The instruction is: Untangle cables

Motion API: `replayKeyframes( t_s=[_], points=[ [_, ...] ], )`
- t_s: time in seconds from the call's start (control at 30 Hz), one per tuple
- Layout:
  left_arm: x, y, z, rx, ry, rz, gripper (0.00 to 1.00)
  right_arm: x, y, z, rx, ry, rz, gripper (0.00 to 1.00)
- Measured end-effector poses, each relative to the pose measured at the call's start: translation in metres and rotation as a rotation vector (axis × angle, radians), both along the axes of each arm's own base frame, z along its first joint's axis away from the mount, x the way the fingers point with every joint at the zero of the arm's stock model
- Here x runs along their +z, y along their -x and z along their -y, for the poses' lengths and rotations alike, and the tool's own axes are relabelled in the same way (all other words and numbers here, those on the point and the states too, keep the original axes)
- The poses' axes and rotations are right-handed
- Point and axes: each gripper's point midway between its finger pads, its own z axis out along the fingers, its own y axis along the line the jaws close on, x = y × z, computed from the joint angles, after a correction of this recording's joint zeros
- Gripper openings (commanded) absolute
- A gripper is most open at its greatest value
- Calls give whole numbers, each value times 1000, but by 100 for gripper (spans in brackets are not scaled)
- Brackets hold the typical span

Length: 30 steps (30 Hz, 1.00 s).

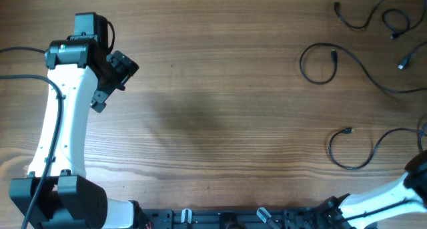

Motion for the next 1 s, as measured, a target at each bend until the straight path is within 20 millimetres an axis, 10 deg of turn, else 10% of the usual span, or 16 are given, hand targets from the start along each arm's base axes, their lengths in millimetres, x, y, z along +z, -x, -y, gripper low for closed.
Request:
replayKeyframes(
  t_s=[0.1, 0.2, 0.5, 0.6, 1.0],
  points=[
    [0, -1, 0, 0, 0, 2, 100, 65, 29, -58, 15, -70, 39, 100],
    [0, -1, 0, 0, 0, 3, 100, 75, 42, -110, 86, -175, -19, 100],
    [0, -1, 0, -1, 3, 5, 100, -63, 18, -249, 538, -324, -243, 98],
    [0, -1, 1, -1, 4, 3, 100, -97, 16, -281, 682, -300, -250, 74],
    [0, 0, 1, -1, 3, -1, 100, -130, 26, -301, 706, -288, -247, 68]
  ],
)
